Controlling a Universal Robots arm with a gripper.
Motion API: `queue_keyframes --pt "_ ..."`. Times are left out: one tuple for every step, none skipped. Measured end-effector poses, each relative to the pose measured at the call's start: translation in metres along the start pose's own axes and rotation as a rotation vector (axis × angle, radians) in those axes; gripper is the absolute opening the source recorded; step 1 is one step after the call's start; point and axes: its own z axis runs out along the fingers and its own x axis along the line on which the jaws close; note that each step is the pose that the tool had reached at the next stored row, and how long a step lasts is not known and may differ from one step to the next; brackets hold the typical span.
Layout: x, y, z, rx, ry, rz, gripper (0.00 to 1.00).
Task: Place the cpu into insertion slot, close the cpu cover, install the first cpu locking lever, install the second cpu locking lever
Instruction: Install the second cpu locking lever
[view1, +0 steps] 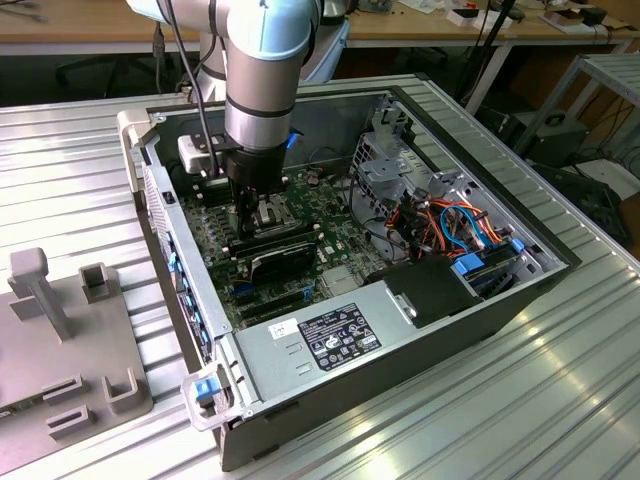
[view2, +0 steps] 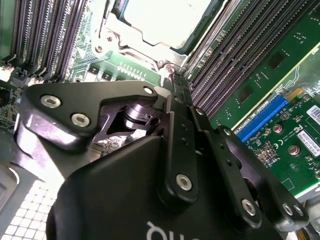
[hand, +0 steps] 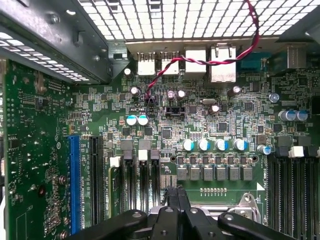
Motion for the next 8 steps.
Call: queue_keyframes --pt "0.0003 0.0 -0.0004 0.0 0.0002 0.0 0.11" --pt "0.0003 0.0 -0.001 0.0001 -0.0001 0.0 0.11" --pt "0.0003 0.0 -0.002 0.0003 -0.0005 0.0 0.11" --pt "0.0002 0.0 -0.0049 0.0012 -0.0017 0.0 0.11" --pt "0.0002 -0.0001 -0.007 0.0016 -0.0015 0.0 0.11" --pt "0.0005 0.0 -0.0101 0.0006 -0.0003 0.0 0.11" --pt "0.0006 0.0002 -0.0129 0.0002 -0.0004 0.0 0.11" --pt "0.0007 0.0003 -0.0161 0.0002 -0.0003 0.0 0.11"
